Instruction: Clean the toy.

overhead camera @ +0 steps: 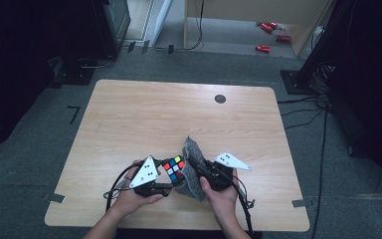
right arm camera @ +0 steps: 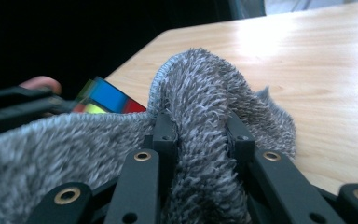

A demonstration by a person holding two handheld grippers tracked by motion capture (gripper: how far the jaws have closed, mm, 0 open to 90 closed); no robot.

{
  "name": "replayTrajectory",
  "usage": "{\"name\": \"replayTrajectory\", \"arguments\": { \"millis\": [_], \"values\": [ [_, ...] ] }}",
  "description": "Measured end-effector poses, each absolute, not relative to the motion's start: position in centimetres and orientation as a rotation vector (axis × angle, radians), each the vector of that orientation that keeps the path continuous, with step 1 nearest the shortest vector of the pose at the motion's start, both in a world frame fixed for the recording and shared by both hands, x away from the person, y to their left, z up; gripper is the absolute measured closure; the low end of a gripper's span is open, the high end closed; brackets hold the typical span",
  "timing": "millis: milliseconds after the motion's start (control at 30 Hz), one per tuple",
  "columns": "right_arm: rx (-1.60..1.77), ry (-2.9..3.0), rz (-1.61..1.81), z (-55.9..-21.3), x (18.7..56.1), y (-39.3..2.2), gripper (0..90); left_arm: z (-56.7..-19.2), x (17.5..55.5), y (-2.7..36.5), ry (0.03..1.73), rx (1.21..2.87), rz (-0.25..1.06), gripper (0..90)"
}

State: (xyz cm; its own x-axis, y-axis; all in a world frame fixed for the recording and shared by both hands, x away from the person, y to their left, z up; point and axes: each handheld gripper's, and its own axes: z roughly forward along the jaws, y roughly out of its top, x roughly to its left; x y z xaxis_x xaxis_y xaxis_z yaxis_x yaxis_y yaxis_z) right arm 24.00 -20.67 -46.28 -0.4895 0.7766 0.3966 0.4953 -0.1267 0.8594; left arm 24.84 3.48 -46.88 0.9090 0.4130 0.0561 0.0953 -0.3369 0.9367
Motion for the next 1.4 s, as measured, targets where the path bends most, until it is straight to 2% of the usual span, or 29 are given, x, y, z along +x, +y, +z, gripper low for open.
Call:
{"name": "replayTrajectory", "arguments": {
  "millis": [267, 467, 633, 800, 933, 1033, 1200, 1400],
  "values": [
    [1.320, 1.898, 1.682, -45.3, 23.4, -20.7, 72.0, -46.9, 25.2, 3.9, 0.398, 1.916, 0.372, 35.3],
    [1.236, 1.971, 1.705, -45.9, 23.5, -20.4, 71.8, -46.2, 25.8, 5.5, 0.443, 1.841, 0.357, 35.3],
    [1.270, 1.974, 1.709, -46.4, 23.8, -20.6, 72.2, -46.1, 25.9, 5.8, 0.436, 1.820, 0.333, 35.3],
    [1.249, 1.940, 1.839, -45.3, 23.4, -20.7, 72.3, -46.6, 25.5, 4.9, 0.403, 1.869, 0.338, 35.3],
    [1.283, 1.920, 1.807, -45.9, 23.6, -20.9, 72.7, -46.3, 25.4, 5.1, 0.399, 1.835, 0.329, 35.3],
    [1.283, 1.944, 1.663, -46.8, 23.5, -20.6, 73.3, -46.4, 25.5, 5.2, 0.403, 1.837, 0.319, 35.3],
    [1.263, 1.916, 1.756, -45.9, 23.2, -20.5, 73.2, -47.1, 25.4, 4.4, 0.400, 1.901, 0.353, 35.3],
    [1.283, 1.912, 1.752, -46.4, 23.2, -20.6, 73.2, -46.6, 25.5, 5.0, 0.416, 1.849, 0.336, 35.3]
  ]
}}
